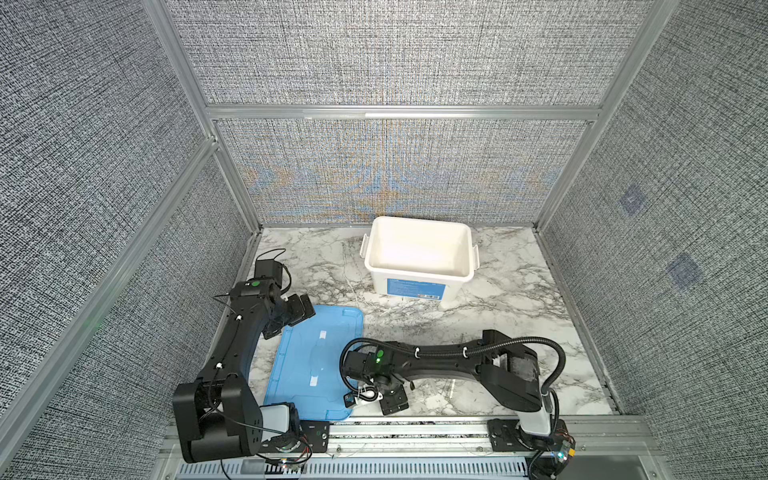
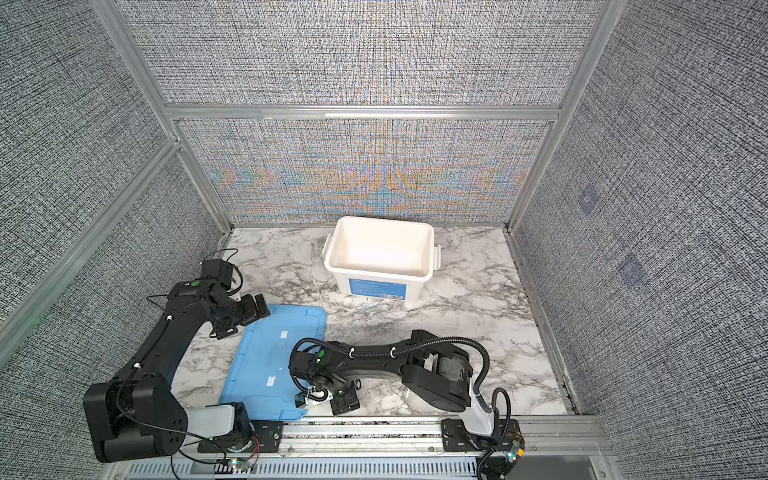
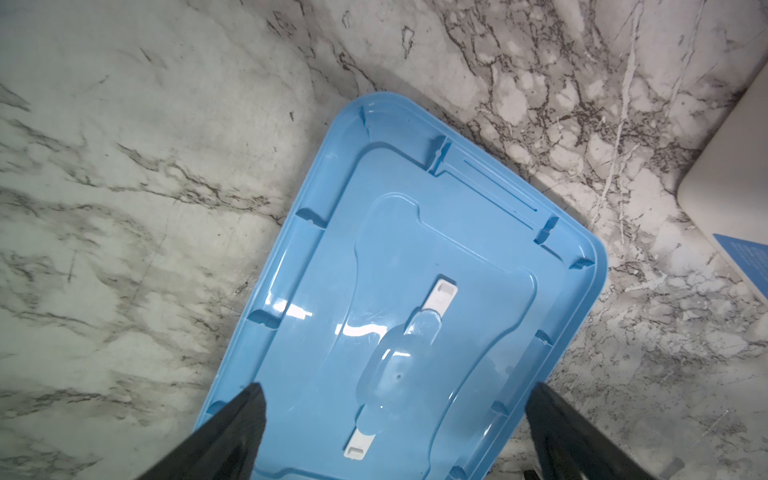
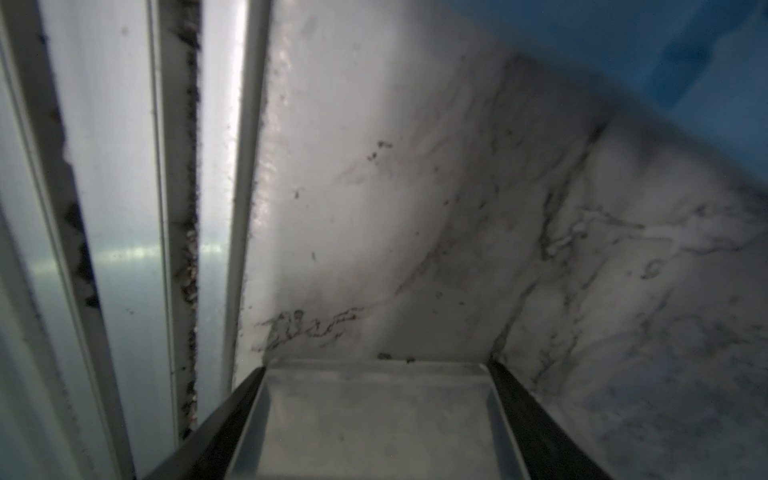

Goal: Organize the chemistry lab equipment

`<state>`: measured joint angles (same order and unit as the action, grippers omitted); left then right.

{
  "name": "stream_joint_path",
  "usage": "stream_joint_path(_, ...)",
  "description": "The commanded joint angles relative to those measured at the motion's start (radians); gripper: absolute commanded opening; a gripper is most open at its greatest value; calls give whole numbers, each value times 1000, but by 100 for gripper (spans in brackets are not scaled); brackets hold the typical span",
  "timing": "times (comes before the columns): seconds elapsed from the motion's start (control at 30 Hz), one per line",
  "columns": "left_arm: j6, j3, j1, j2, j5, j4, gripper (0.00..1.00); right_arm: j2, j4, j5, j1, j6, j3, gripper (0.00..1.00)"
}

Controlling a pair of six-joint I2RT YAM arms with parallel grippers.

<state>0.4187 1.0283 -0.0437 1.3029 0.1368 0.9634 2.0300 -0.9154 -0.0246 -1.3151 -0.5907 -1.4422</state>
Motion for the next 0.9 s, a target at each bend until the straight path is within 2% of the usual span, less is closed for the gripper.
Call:
stream_joint_path(0.0,-4,-3,-2,-3,0,-2,99,9,-28,-3,2,-27,7,75)
stream_joint_path(0.17,-5,-2,-2,2,0,1,99,19,-45,1,2,-62,-7,71)
stream_joint_path(0.87,-3,-6,-3,6,-5,0,99,-63,-10,-19,34,-212,65,70)
